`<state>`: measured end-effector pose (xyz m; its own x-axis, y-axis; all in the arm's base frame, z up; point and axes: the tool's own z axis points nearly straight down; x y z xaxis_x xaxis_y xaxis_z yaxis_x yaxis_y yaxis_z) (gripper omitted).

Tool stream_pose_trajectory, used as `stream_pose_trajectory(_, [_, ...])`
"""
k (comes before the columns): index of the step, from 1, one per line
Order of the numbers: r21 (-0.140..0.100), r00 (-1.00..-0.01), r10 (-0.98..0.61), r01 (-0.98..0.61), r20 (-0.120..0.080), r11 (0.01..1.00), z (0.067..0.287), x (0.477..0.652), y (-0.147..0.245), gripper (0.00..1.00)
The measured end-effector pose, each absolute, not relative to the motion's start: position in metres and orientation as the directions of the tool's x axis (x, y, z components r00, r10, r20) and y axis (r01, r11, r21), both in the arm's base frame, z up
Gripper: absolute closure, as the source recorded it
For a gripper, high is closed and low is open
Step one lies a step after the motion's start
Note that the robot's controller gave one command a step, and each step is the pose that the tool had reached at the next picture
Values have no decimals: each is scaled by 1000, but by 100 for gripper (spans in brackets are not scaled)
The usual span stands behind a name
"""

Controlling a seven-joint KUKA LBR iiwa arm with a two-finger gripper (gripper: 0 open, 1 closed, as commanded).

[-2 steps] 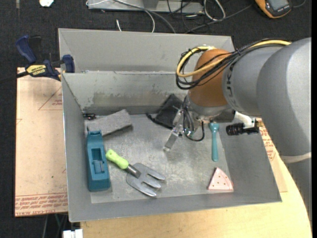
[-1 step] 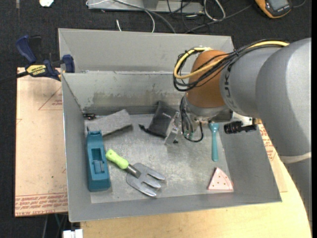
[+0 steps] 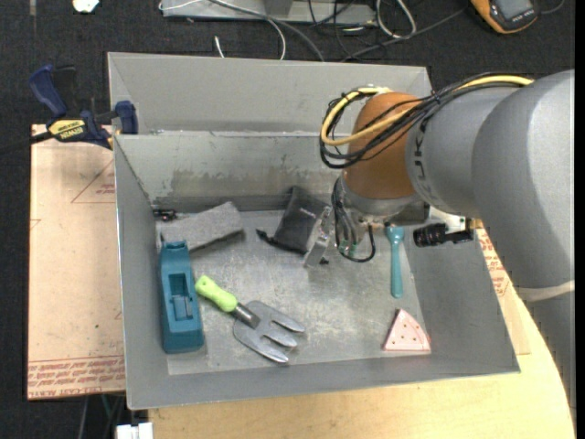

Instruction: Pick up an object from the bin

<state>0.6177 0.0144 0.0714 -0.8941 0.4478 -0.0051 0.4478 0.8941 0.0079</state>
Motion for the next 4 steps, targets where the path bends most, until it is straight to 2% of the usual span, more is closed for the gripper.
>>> stream_pose_trajectory(1, [8,-894,448,448,-4,894,79,617,14,100])
stream_pose_trajectory(2, [7,-894,448,448,-3,894,103,617,14,100])
stream_pose_trajectory(4, [9,-895,447,447,-5,895,123,617,14,100])
